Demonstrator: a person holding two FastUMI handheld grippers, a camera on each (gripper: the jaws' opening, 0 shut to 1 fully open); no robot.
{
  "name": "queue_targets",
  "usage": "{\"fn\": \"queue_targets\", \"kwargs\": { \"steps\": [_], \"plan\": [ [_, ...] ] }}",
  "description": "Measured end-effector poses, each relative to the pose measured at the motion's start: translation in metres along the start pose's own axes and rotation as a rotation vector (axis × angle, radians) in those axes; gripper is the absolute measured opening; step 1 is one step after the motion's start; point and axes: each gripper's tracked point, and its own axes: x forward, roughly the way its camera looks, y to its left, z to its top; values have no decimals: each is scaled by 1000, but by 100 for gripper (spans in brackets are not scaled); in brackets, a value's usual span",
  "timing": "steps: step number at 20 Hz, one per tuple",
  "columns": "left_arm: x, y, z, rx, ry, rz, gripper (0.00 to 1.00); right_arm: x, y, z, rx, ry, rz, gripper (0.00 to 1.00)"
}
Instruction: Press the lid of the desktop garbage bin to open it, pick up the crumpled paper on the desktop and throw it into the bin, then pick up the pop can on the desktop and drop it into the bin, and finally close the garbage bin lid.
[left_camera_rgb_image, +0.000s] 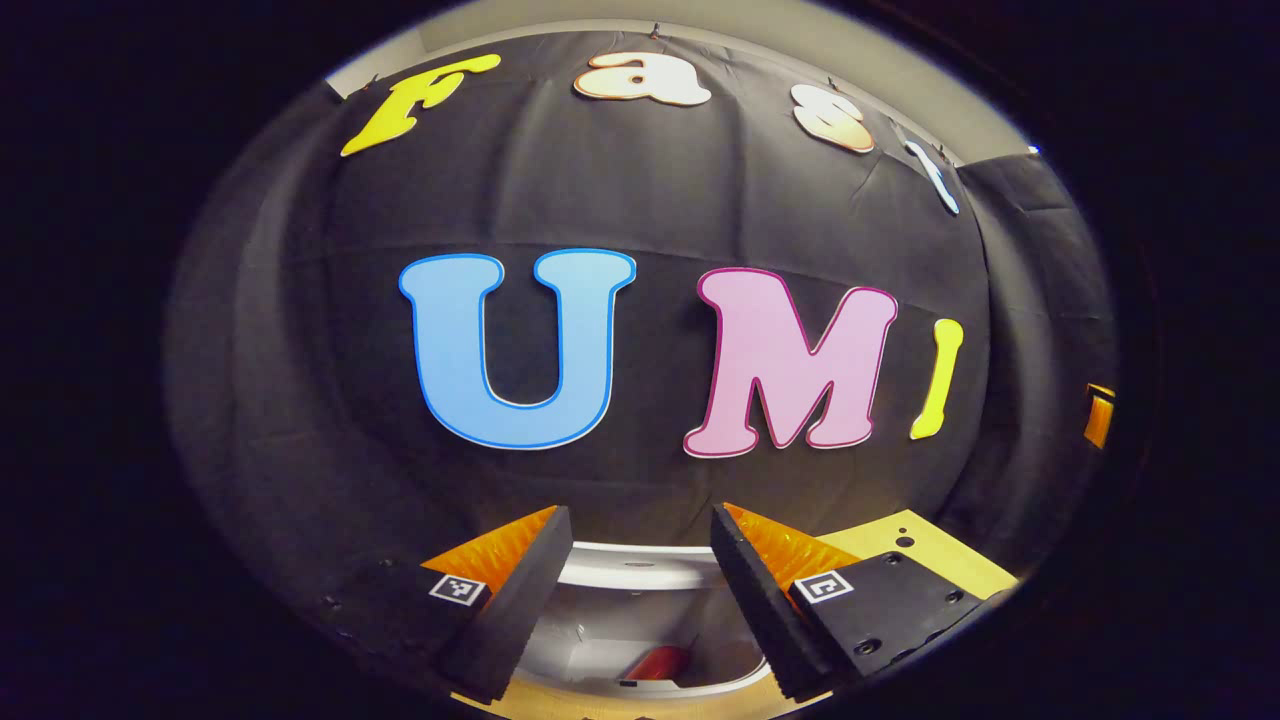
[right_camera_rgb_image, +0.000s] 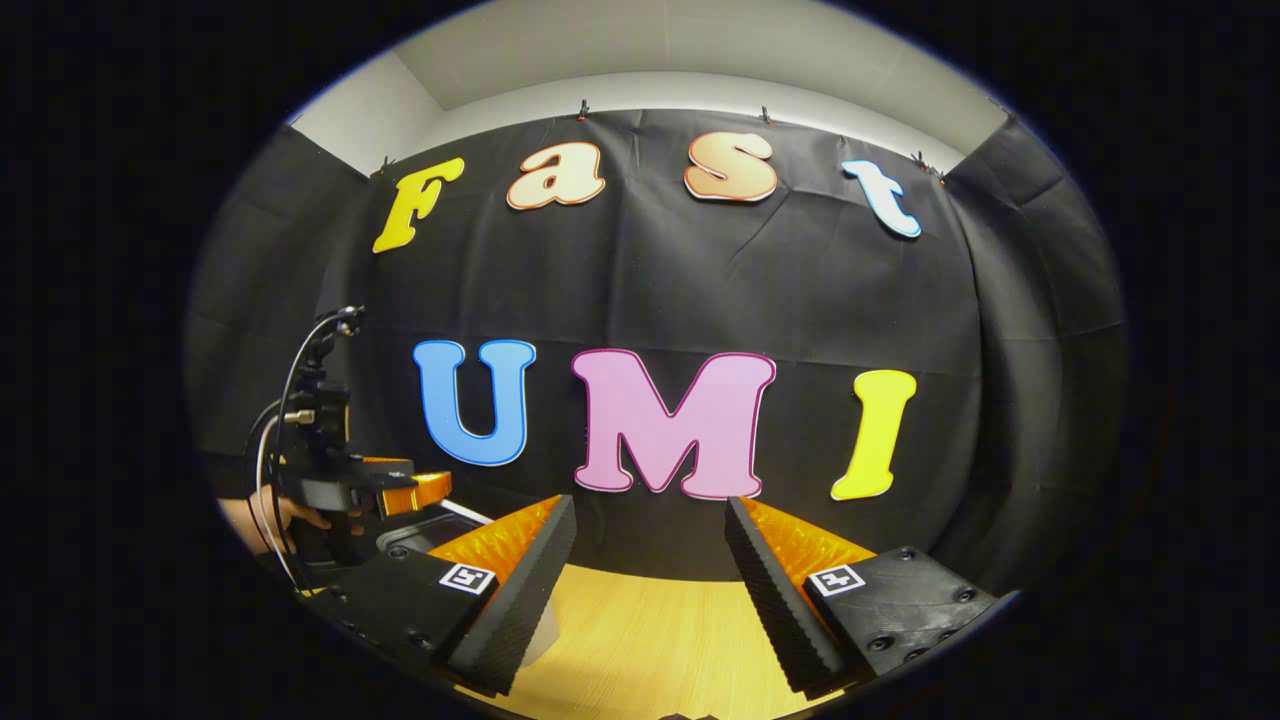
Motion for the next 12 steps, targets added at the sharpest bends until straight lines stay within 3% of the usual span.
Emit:
{"fn": "queue_targets", "kwargs": {
  "steps": [4, 8, 12],
  "plan": [
    [-15, -2, -42, 75, 32, -6, 96, -6, 1, -6, -1, 16, -9, 97],
    [-20, 0, -80, 7, 110, -3, 97, -12, 7, -11, -11, 25, -2, 97],
    [-19, 1, -98, 64, 135, -12, 96, -13, 6, -19, -21, 38, -10, 97]
  ]
}}
